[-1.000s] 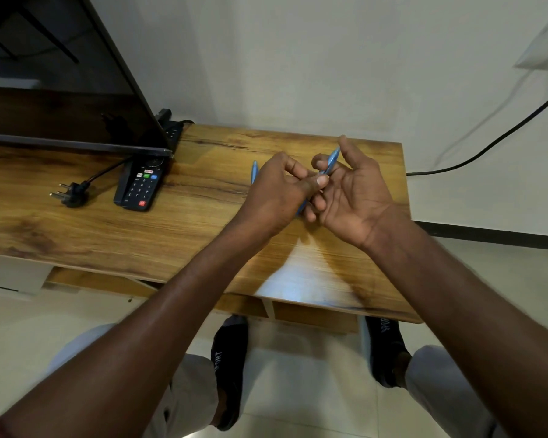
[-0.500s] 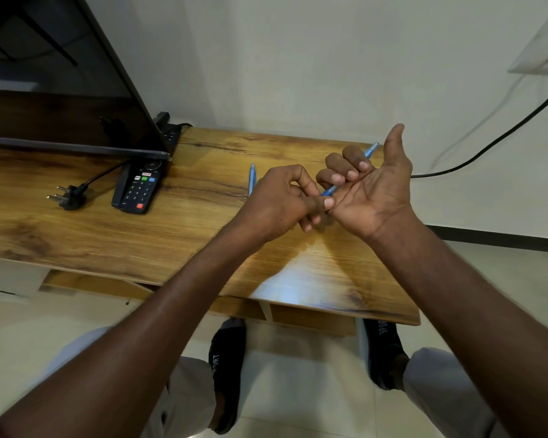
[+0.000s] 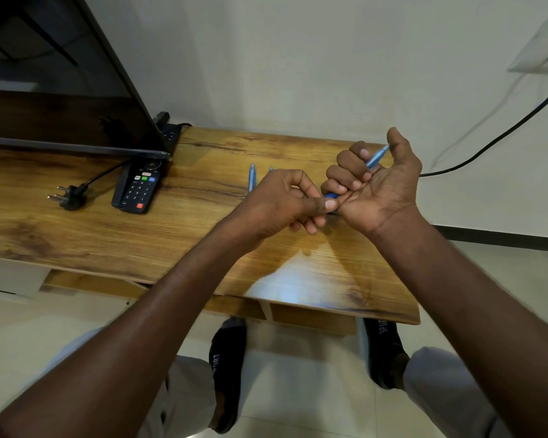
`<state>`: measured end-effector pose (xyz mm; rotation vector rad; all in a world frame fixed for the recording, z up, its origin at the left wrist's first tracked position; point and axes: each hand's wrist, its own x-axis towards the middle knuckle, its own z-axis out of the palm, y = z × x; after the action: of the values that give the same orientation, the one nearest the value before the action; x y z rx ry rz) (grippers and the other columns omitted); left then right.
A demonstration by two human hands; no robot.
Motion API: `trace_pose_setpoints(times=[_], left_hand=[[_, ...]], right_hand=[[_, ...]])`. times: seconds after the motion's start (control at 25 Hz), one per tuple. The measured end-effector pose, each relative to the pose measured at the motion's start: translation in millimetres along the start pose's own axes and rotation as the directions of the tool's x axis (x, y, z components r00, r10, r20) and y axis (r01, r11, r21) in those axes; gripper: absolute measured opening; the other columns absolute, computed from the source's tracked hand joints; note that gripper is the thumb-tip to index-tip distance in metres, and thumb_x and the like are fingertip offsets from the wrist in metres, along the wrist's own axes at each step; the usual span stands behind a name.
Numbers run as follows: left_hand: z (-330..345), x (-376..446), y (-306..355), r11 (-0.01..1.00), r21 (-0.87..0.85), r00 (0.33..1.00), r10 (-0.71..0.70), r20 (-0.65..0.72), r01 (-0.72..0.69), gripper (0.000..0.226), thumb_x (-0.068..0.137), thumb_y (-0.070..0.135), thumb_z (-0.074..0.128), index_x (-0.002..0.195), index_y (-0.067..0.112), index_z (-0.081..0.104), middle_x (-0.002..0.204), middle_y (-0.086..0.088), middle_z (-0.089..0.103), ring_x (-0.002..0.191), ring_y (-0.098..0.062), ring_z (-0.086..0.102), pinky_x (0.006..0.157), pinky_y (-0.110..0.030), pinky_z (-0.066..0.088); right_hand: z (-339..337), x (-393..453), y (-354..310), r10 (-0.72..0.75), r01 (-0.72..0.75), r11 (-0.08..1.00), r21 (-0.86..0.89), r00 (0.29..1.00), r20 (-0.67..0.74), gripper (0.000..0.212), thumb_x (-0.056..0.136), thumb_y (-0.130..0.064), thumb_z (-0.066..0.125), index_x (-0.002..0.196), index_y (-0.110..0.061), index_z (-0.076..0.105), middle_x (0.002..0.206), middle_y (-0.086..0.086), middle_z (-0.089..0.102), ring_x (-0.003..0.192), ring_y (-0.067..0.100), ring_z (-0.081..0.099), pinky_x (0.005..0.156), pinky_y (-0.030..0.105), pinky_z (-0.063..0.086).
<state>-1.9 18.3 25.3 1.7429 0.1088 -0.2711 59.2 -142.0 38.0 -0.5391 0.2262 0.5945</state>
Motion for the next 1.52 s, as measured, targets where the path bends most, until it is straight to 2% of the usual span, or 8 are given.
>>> trace_pose_setpoints(times=[0.2,0.36,0.44,0.6,0.72,0.84,1.0,1.52], left_hand=[[1.7,-2.1,0.7,1.000,-0.015,0.999,-0.005,0.048,0.006,0.029,0.085,0.023,0.087,0.095,0.007,0.065,0.079,-0.014,0.079,0.061,-0.019,0.072,0.054,-0.026,0.050],[-0.2,-2.8,3.1,0.996,-0.061,0.996,-0.059,0.068,0.063,0.026,0.092,0.028,0.081,0.098,0.008,0.065,0.085,-0.018,0.079,0.068,-0.023,0.075,0.059,-0.029,0.051],[-3.7,-2.8,5.8,0.984,-0.132,0.991,-0.108,0.080,0.118,0.030,0.100,0.040,0.068,0.099,0.010,0.064,0.091,-0.020,0.079,0.074,-0.026,0.076,0.062,-0.030,0.051],[-8.2,-0.6,8.0,0.956,-0.231,0.980,-0.194,-0.040,0.179,0.044,0.107,0.050,0.051,0.101,0.009,0.066,0.089,-0.019,0.079,0.071,-0.025,0.076,0.060,-0.028,0.051],[-5.9,-0.5,7.2,0.941,-0.249,0.965,-0.254,-0.068,0.231,0.050,0.108,0.052,0.047,0.101,0.008,0.068,0.087,-0.017,0.080,0.070,-0.024,0.076,0.061,-0.029,0.050],[-3.6,-1.5,7.3,0.941,-0.212,0.960,-0.278,-0.041,0.264,0.053,0.107,0.054,0.048,0.101,0.008,0.073,0.091,-0.016,0.081,0.072,-0.023,0.076,0.061,-0.028,0.050],[-3.1,-2.4,7.4,0.945,-0.172,0.957,-0.287,-0.035,0.278,0.054,0.108,0.053,0.047,0.105,0.007,0.075,0.092,-0.015,0.081,0.073,-0.021,0.076,0.060,-0.028,0.049],[8.7,-6.2,9.4,0.941,-0.087,0.945,-0.324,0.042,0.326,0.051,0.107,0.056,0.047,0.100,0.012,0.072,0.093,-0.013,0.082,0.079,-0.021,0.076,0.064,-0.027,0.050]], right_hand=[[0.4,2.8,-0.9,-0.032,0.031,0.999,-0.015,0.999,-0.041,0.044,0.101,-0.047,0.037,0.066,-0.021,0.042,0.045,-0.007,0.021,0.044,0.012,0.010,0.049,0.024,0.014],[-1.6,2.8,0.1,0.023,-0.023,1.000,0.012,1.000,0.004,0.061,0.100,-0.069,0.036,0.073,-0.017,0.050,0.054,-0.006,0.025,0.050,0.011,0.017,0.053,0.028,0.017],[-2.9,4.3,-0.2,0.033,-0.034,0.997,0.076,0.999,0.016,0.059,0.101,-0.066,0.037,0.077,-0.015,0.053,0.062,-0.004,0.028,0.055,0.013,0.025,0.058,0.029,0.023],[-3.8,6.7,-2.6,0.006,-0.006,0.989,0.151,1.000,-0.001,0.049,0.111,-0.049,0.033,0.084,-0.016,0.058,0.071,-0.002,0.040,0.061,0.014,0.041,0.072,0.031,0.036],[-0.1,6.2,1.1,0.002,-0.002,0.993,0.115,1.000,0.002,0.051,0.112,-0.055,0.032,0.095,-0.018,0.063,0.066,-0.003,0.038,0.052,0.010,0.040,0.063,0.026,0.043],[2.1,3.6,1.4,0.005,-0.006,1.000,0.012,0.997,0.073,0.064,0.104,-0.072,0.030,0.083,-0.018,0.058,0.060,-0.004,0.031,0.051,0.010,0.024,0.052,0.024,0.024],[-2.9,0.3,-1.3,0.000,0.001,0.998,-0.064,1.000,0.016,0.074,0.097,-0.081,0.033,0.056,-0.020,0.037,0.049,-0.005,0.023,0.048,0.012,0.011,0.049,0.026,0.012],[9.1,-4.0,0.8,-0.084,0.092,0.933,-0.347,0.996,0.039,0.061,0.099,-0.057,0.037,0.050,-0.021,0.028,0.045,-0.004,0.016,0.044,0.014,0.008,0.051,0.028,0.007]])
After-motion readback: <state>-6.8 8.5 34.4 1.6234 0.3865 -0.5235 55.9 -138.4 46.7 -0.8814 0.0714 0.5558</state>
